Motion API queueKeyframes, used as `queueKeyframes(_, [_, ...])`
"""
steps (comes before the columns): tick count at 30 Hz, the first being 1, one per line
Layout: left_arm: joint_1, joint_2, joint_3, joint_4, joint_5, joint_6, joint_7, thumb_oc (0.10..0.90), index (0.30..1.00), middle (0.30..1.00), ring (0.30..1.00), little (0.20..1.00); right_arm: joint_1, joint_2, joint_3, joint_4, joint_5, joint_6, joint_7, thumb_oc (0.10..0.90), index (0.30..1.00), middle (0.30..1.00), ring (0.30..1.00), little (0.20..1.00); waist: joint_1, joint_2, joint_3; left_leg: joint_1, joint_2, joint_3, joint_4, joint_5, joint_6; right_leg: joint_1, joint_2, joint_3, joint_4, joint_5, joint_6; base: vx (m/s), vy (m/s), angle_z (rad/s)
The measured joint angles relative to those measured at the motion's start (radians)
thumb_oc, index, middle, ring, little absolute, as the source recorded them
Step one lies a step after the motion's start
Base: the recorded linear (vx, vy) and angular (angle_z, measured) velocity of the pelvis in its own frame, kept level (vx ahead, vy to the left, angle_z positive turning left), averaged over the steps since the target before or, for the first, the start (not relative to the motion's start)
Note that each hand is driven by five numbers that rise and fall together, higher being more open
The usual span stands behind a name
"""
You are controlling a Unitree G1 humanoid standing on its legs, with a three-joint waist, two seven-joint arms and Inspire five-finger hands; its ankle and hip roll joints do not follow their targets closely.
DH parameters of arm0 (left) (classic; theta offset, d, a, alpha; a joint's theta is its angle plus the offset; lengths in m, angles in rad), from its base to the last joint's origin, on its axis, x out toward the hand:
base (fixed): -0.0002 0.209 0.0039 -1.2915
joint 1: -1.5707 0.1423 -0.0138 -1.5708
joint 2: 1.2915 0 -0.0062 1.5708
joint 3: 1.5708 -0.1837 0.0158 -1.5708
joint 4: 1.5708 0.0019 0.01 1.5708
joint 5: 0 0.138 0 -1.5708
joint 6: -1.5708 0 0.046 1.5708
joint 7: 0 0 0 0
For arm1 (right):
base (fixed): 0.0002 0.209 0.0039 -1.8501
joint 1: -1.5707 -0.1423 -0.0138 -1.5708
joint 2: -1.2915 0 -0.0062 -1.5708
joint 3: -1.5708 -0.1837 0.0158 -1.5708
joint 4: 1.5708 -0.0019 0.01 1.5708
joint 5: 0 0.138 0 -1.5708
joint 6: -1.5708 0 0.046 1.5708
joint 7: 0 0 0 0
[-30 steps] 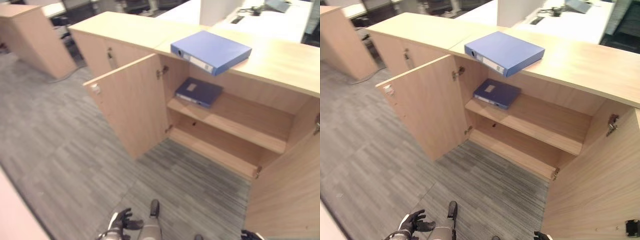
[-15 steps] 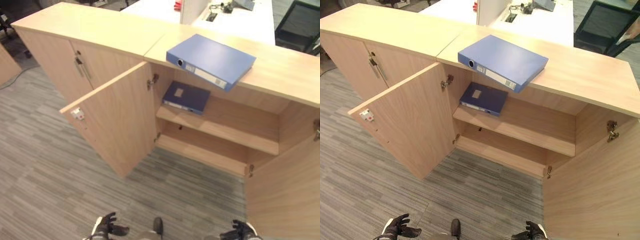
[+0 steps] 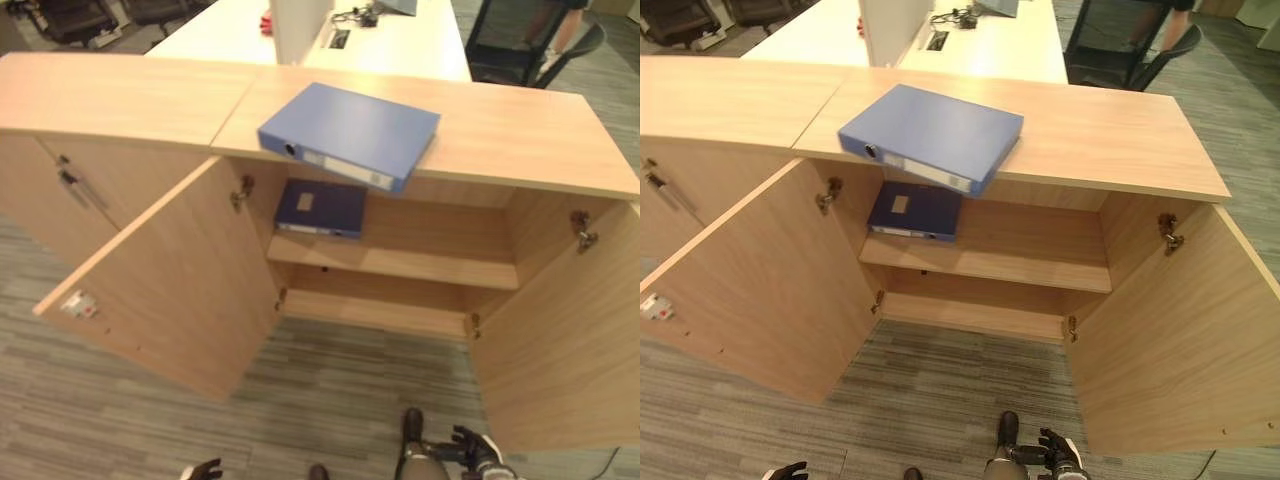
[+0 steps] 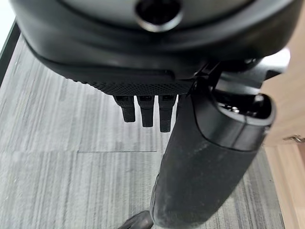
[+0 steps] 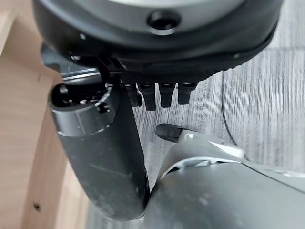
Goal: Put the empty folder in the office cabinet
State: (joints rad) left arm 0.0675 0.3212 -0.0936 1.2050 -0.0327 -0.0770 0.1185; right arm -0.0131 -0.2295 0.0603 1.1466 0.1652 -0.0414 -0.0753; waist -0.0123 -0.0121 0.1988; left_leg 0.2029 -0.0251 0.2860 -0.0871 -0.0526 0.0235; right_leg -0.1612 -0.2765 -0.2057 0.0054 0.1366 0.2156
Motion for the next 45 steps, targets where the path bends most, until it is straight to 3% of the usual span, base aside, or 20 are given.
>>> queueKeyframes(1, [0.012, 0.007, -0.001, -0.005, 0.001, -0.002, -0.001, 0.8, 0.9, 0.9, 0.9, 0.9, 0.009, 0.003, 0.001, 0.001, -0.001, 0.003, 0.0, 0.8, 0.9, 0.9, 0.9, 0.9, 0.004, -0.022, -0.005, 0.016, -0.013, -0.004, 0.0, -0.013, -0.019, 0.021, -0.004, 0.0, -0.006, -0.005, 0.001, 0.19, -0.104, -0.07])
queueKeyframes(2, [0.02, 0.0, 0.0, -0.007, 0.0, -0.001, 0.0, 0.8, 0.9, 0.9, 0.9, 0.9, 0.013, -0.002, -0.001, 0.014, -0.002, 0.003, -0.001, 0.8, 0.9, 0.9, 0.9, 0.9, 0.002, -0.023, -0.01, 0.04, -0.004, -0.011, 0.0, -0.03, -0.042, 0.036, 0.001, 0.0, -0.016, 0.064, -0.056, 0.25, -0.192, 0.08])
queueKeyframes(4, [0.034, -0.036, -0.002, -0.009, 0.001, -0.003, -0.003, 0.8, 0.9, 0.9, 0.9, 0.9, 0.017, -0.029, -0.017, 0.037, -0.003, 0.003, -0.005, 0.8, 0.9, 0.9, 0.9, 0.9, -0.014, 0.036, -0.03, 0.038, 0.063, -0.045, 0.002, -0.03, -0.074, 0.068, 0.071, -0.03, -0.045, 0.053, -0.089, 0.25, -0.253, 0.17])
queueKeyframes(7, [0.021, -0.062, -0.004, -0.02, 0.0, -0.009, -0.003, 0.8, 0.9, 0.9, 0.9, 0.9, 0.025, -0.067, -0.015, 0.046, -0.005, 0.016, -0.01, 0.8, 0.9, 0.9, 0.9, 0.9, -0.01, 0.085, -0.041, 0.03, 0.139, -0.122, 0.022, -0.021, -0.091, 0.111, 0.147, -0.058, -0.1, 0.048, -0.139, 0.18, -0.252, 0.11])
queueKeyframes(10, [0.009, -0.073, -0.02, -0.028, 0.0, -0.012, -0.007, 0.8, 0.9, 0.9, 0.9, 0.9, 0.03, -0.101, 0.005, 0.039, -0.007, 0.016, -0.014, 0.8, 0.9, 0.9, 0.9, 0.9, -0.014, 0.084, -0.041, 0.006, 0.176, -0.182, 0.076, -0.003, -0.134, 0.116, 0.18, -0.062, -0.101, 0.025, -0.17, 0.12, -0.168, -0.05])
queueKeyframes(11, [-0.004, -0.074, -0.021, -0.031, 0.0, -0.012, -0.01, 0.8, 0.9, 0.9, 0.9, 0.9, 0.037, -0.11, 0.004, 0.035, -0.005, 0.015, -0.019, 0.8, 0.9, 0.9, 0.9, 0.9, -0.013, 0.08, -0.037, -0.003, 0.186, -0.198, 0.102, 0.008, -0.168, 0.123, 0.19, -0.063, -0.095, 0.016, -0.182, 0.12, -0.16, 0.0])
queueKeyframes(14, [-0.019, -0.076, -0.021, -0.043, -0.001, -0.013, -0.016, 0.8, 0.9, 0.9, 0.9, 0.9, 0.042, -0.118, 0.004, 0.035, -0.003, 0.015, -0.021, 0.8, 0.9, 0.9, 0.9, 0.9, -0.018, 0.085, -0.035, -0.025, 0.203, -0.222, 0.154, 0.017, -0.203, 0.14, 0.205, -0.077, -0.101, -0.007, -0.191, 0.1, -0.142, 0.09])
queueKeyframes(16, [-0.039, -0.08, -0.024, -0.059, -0.001, -0.014, -0.016, 0.8, 0.9, 0.9, 0.9, 0.9, 0.05, -0.12, 0.004, 0.035, 0.005, 0.015, -0.02, 0.8, 0.9, 0.9, 0.9, 0.9, -0.015, 0.088, -0.016, -0.072, 0.217, -0.242, 0.257, 0.036, -0.255, 0.157, 0.209, -0.083, -0.097, -0.023, -0.203, 0.1, -0.152, 0.07])
queueKeyframes(18, [-0.043, -0.091, -0.023, -0.065, -0.001, -0.013, -0.016, 0.8, 0.9, 0.9, 0.9, 0.9, 0.047, -0.124, 0.004, 0.028, 0.006, 0.013, -0.02, 0.8, 0.9, 0.9, 0.9, 0.9, -0.024, 0.111, -0.009, -0.085, 0.232, -0.25, 0.292, 0.05, -0.278, 0.164, 0.227, -0.097, -0.101, -0.04, -0.223, 0.1, -0.147, 0.11])
queueKeyframes(20, [-0.044, -0.099, -0.023, -0.066, -0.001, -0.014, -0.016, 0.8, 0.9, 0.9, 0.9, 0.9, 0.044, -0.123, 0.006, 0.029, 0.006, 0.014, -0.017, 0.8, 0.9, 0.9, 0.9, 0.9, -0.028, 0.1, 0.009, -0.111, 0.241, -0.262, 0.364, 0.065, -0.297, 0.179, 0.234, -0.101, -0.1, -0.049, -0.236, 0.1, -0.079, 0.05])
queueKeyframes(21, [-0.039, -0.107, -0.022, -0.061, -0.002, -0.012, -0.016, 0.8, 0.9, 0.9, 0.9, 0.9, 0.04, -0.12, 0.007, 0.029, 0.006, 0.014, -0.017, 0.8, 0.9, 0.9, 0.9, 0.9, -0.028, 0.095, 0.021, -0.137, 0.253, -0.26, 0.453, 0.086, -0.294, 0.207, 0.239, -0.097, -0.101, -0.062, -0.257, 0.14, -0.003, -0.12])
queueKeyframes(23, [-0.034, -0.109, -0.025, -0.064, -0.003, -0.015, -0.016, 0.8, 0.9, 0.9, 0.9, 0.9, 0.031, -0.127, 0.017, 0.029, 0.007, 0.011, -0.021, 0.8, 0.9, 0.9, 0.9, 0.9, -0.031, 0.086, 0.024, -0.164, 0.261, -0.233, 0.445, 0.089, -0.295, 0.218, 0.243, -0.089, -0.101, -0.075, -0.275, 0.18, 0.028, -0.08])
queueKeyframes(26, [-0.059, -0.109, -0.048, -0.069, -0.003, -0.016, -0.018, 0.8, 0.9, 0.9, 0.9, 0.9, 0.008, -0.132, 0.019, 0.039, 0.007, 0.015, -0.021, 0.8, 0.9, 0.9, 0.9, 0.9, -0.012, 0.066, 0.039, -0.155, 0.242, -0.239, 0.12, 0.087, -0.277, 0.203, 0.25, -0.062, -0.101, -0.07, -0.267, 0.14, 0.044, -0.21])
queueKeyframes(29, [-0.066, -0.109, -0.056, -0.067, -0.005, -0.019, -0.018, 0.8, 0.9, 0.9, 0.9, 0.9, -0.005, -0.133, 0.036, 0.04, 0.005, 0.013, -0.023, 0.8, 0.9, 0.9, 0.9, 0.9, 0.008, 0.063, 0.044, -0.179, 0.21, -0.307, -0.001, 0.118, -0.278, 0.205, 0.268, -0.037, -0.101, -0.079, -0.279, 0.1, 0.019, -0.34])
queueKeyframes(31, [-0.081, -0.109, -0.061, -0.076, -0.003, -0.03, -0.018, 0.8, 0.9, 0.9, 0.9, 0.9, 0.0, -0.132, 0.036, 0.043, 0.005, 0.013, -0.022, 0.8, 0.9, 0.9, 0.9, 0.9, 0.029, 0.068, 0.048, -0.213, 0.173, -0.356, 0.004, 0.155, -0.251, 0.214, 0.285, -0.018, -0.101, -0.075, -0.281, 0.12, 0.054, -0.53])
queueKeyframes(36, [-0.075, -0.109, -0.07, -0.068, -0.001, -0.032, -0.02, 0.8, 0.9, 0.9, 0.9, 0.9, 0.035, -0.133, 0.044, 0.035, 0.0, 0.011, -0.022, 0.8, 0.9, 0.9, 0.9, 0.9, 0.016, 0.087, 0.036, -0.196, 0.161, -0.349, 0.004, 0.164, -0.232, 0.243, 0.292, 0.005, -0.101, -0.082, -0.264, 0.1, 0.076, -0.22])
queueKeyframes(37, [-0.075, -0.103, -0.07, -0.063, -0.001, -0.031, -0.018, 0.8, 0.9, 0.9, 0.9, 0.9, 0.047, -0.124, 0.045, 0.037, -0.003, 0.014, -0.021, 0.8, 0.9, 0.9, 0.9, 0.9, 0.019, 0.087, 0.033, -0.195, 0.144, -0.338, 0.004, 0.183, -0.14, 0.243, 0.277, 0.014, -0.101, -0.083, -0.242, 0.06, 0.076, -0.08])
queueKeyframes(38, [-0.073, -0.098, -0.069, -0.064, -0.001, -0.031, -0.018, 0.8, 0.9, 0.9, 0.9, 0.9, 0.054, -0.117, 0.046, 0.039, -0.005, 0.015, -0.018, 0.8, 0.9, 0.9, 0.9, 0.9, 0.02, 0.08, 0.033, -0.193, 0.13, -0.33, 0.004, 0.182, -0.119, 0.243, 0.265, 0.025, -0.101, -0.084, -0.223, 0.06, 0.079, -0.11])
queueKeyframes(41, [-0.037, -0.087, -0.065, -0.065, 0.0, -0.022, -0.017, 0.8, 0.9, 0.9, 0.9, 0.9, 0.066, -0.088, 0.045, 0.04, -0.005, 0.017, -0.018, 0.8, 0.9, 0.9, 0.9, 0.9, 0.019, 0.066, 0.029, -0.161, 0.079, -0.3, 0.0, 0.158, -0.077, 0.264, 0.211, 0.054, -0.101, -0.08, -0.176, 0.05, 0.086, -0.18])
queueKeyframes(45, [-0.001, -0.073, -0.061, -0.066, 0.0, -0.012, -0.017, 0.8, 0.9, 0.9, 0.9, 0.9, 0.054, -0.059, 0.046, 0.037, -0.005, 0.015, -0.017, 0.8, 0.9, 0.9, 0.9, 0.9, 0.019, 0.07, 0.017, -0.146, 0.055, -0.289, 0.0, 0.139, -0.064, 0.275, 0.187, 0.063, -0.101, -0.083, -0.164, 0.04, 0.066, -0.05])
